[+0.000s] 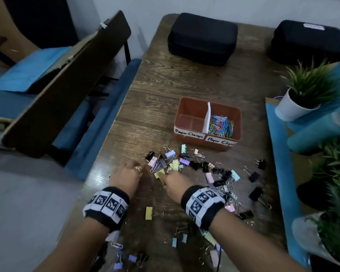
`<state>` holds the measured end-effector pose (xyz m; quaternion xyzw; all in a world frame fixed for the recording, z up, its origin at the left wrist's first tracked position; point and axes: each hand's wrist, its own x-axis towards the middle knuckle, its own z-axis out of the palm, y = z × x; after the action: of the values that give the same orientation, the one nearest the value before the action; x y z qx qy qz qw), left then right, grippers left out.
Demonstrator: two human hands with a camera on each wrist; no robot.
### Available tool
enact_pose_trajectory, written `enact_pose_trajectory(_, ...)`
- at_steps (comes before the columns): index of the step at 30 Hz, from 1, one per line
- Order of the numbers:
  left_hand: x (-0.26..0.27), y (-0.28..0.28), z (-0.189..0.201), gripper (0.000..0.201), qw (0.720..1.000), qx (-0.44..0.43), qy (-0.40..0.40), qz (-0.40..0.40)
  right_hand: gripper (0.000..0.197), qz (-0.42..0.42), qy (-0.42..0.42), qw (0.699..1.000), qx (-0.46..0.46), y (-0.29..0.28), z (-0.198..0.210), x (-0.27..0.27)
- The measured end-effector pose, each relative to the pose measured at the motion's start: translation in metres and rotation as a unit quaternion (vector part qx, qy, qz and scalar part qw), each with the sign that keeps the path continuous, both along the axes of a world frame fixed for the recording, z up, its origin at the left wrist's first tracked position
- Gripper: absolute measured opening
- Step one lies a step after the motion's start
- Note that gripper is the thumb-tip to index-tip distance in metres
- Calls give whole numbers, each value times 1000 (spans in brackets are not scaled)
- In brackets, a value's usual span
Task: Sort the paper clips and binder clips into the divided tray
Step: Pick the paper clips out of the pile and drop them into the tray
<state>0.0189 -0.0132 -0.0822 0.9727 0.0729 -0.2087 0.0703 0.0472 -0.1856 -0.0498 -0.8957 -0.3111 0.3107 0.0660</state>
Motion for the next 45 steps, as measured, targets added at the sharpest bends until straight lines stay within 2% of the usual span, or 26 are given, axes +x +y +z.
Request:
enact_pose_trajectory(3,-14,3,-2,37,1000,7,-3,25,34,-26,-3,1000,4,-4,-5,-15)
enact_pose_trajectory(6,-20,-1,3,35,997,-12,-52,51,28,-77,-9,997,31,-11,-4,-16)
enact_pose_trajectory(9,-10,-15,12,30,991,-46,-121,28,38,-122,-124,983,61,-15,-6,4)
enact_pose_trajectory(11,6,-26,15,29,991,-61,-119,-22,45,-128,-165,977,52,-17,-8,21)
enact_pose_trajectory(13,23,-38,17,36,993,-52,-86,-60,48,-120,-158,980,29,-17,-12,32)
enact_pose_trajectory(16,41,-50,19,48,994,13,-44,-94,44,-102,-161,982,1,-17,-16,35)
enact_pose_trajectory(19,48,-54,18,43,989,67,-49,-125,43,-115,-168,979,13,-24,-18,28)
enact_pose_trajectory(25,43,-54,13,45,986,89,-52,-129,45,-178,-152,970,58,-54,-8,-3)
enact_pose_trajectory(29,38,-53,10,41,981,109,-37,-157,48,-230,-91,966,71,-72,-5,-26)
enact_pose_trajectory(31,35,-53,10,32,979,115,-35,-163,55,-210,-35,977,29,-76,-2,-36)
enact_pose_trajectory(33,30,-54,14,28,977,125,-38,-167,61,-204,-14,979,14,-76,-2,-40)
enact_pose_trajectory(35,23,-56,21,23,977,126,-57,-163,53,-221,-34,973,51,-73,-4,-35)
enact_pose_trajectory(37,11,-58,29,20,979,116,-79,-146,35,-224,-82,966,101,-66,-6,-24)
enact_pose_trajectory(39,-6,-60,31,21,983,99,-77,-131,26,-205,-127,965,107,-55,-8,-9)
enact_pose_trajectory(42,-32,-64,26,29,990,63,-26,-120,35,-151,-167,972,71,-38,-13,12)
enact_pose_trajectory(45,-52,-64,20,42,992,27,29,-117,46,-94,-172,981,-6,-27,-20,25)
